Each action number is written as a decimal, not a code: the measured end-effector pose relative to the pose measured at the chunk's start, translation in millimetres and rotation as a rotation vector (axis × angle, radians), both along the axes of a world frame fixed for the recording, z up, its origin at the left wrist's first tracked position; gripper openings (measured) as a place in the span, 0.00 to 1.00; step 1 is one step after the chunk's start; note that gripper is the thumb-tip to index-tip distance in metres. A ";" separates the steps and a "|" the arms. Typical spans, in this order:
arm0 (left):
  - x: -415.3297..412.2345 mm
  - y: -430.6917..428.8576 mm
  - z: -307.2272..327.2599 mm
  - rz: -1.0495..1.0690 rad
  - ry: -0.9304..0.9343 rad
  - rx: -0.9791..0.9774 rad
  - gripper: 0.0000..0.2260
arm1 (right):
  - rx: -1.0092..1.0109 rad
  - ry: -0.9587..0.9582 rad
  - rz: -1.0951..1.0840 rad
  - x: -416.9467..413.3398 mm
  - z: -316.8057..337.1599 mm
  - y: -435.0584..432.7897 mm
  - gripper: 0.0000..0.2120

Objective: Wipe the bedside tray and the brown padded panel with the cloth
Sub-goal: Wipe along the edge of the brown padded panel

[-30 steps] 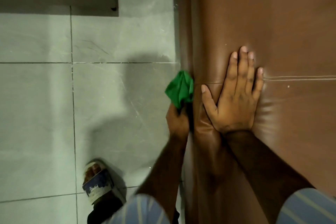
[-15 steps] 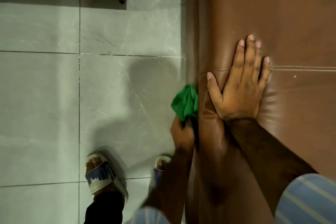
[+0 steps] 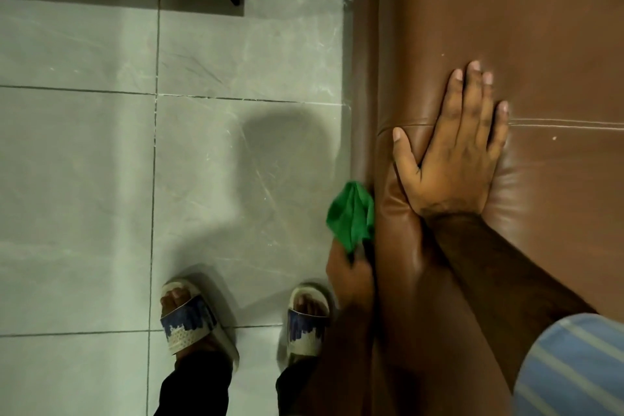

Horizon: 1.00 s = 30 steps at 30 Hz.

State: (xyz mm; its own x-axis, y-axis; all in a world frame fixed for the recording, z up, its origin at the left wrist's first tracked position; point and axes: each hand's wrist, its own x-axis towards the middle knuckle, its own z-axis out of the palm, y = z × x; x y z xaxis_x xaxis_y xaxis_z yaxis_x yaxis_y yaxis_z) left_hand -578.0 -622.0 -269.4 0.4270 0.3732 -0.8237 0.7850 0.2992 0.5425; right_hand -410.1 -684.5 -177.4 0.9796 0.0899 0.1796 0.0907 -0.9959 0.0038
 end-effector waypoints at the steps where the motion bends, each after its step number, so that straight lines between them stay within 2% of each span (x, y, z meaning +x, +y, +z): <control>1: -26.3 1.4 7.1 -0.037 0.003 -0.032 0.10 | 0.002 0.002 -0.001 -0.1 0.5 0.0 0.41; 4: -41.5 9.4 -1.3 -0.122 0.142 0.004 0.05 | -0.002 0.002 0.006 -0.6 1.3 0.2 0.41; 7: 27.4 19.2 -37.1 -0.232 0.243 0.095 0.10 | -0.007 0.004 0.004 -0.1 0.9 -0.8 0.41; 9: 91.4 25.7 -51.0 -0.166 0.160 0.071 0.10 | -0.001 0.000 0.005 -0.1 -0.9 -1.0 0.41; 11: 121.7 22.0 -41.5 0.020 -0.040 -0.014 0.10 | 0.005 -0.002 0.004 0.8 -0.9 -0.8 0.41; 13: 105.6 17.4 -14.7 0.114 -0.163 -0.055 0.11 | 0.001 0.008 0.001 0.2 0.3 -0.5 0.41; 14: 85.1 16.4 -12.0 0.108 -0.160 -0.034 0.10 | -0.001 0.011 -0.002 0.1 0.5 -0.2 0.42; 16: 35.1 19.9 -21.1 -0.055 -0.064 0.035 0.07 | -0.005 0.015 -0.007 0.5 0.8 -0.6 0.42; 18: 18.5 28.1 -39.1 -0.274 0.091 0.077 0.07 | 0.000 0.017 -0.003 0.6 0.3 -0.6 0.42; 19: 32.9 32.8 -53.1 -0.377 0.156 0.106 0.08 | -0.002 0.020 -0.002 0.7 -0.2 -0.9 0.42; 21: 92.9 39.8 -77.1 -0.468 0.153 0.142 0.11 | -0.019 0.026 -0.004 1.0 -1.7 -2.0 0.42; 25: 223.3 53.1 -83.5 -0.222 -0.057 0.195 0.12 | -0.041 0.025 -0.007 1.0 -4.0 -1.6 0.42; 28: 208.5 41.1 -41.3 -0.037 -0.226 0.129 0.13 | -0.049 0.031 -0.008 0.4 -2.3 -0.8 0.42; 30: 163.8 42.5 -30.6 -0.077 -0.192 0.088 0.12 | -0.055 0.029 -0.012 0.1 -2.5 -1.5 0.42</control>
State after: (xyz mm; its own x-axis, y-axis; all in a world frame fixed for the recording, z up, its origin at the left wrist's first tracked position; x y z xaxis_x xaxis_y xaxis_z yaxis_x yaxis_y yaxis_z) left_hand -414.1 -579.5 -300.0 0.6030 0.4003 -0.6901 0.6833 0.1874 0.7057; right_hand -410.0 -686.0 -179.9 0.9854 0.0872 0.1459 0.0798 -0.9952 0.0560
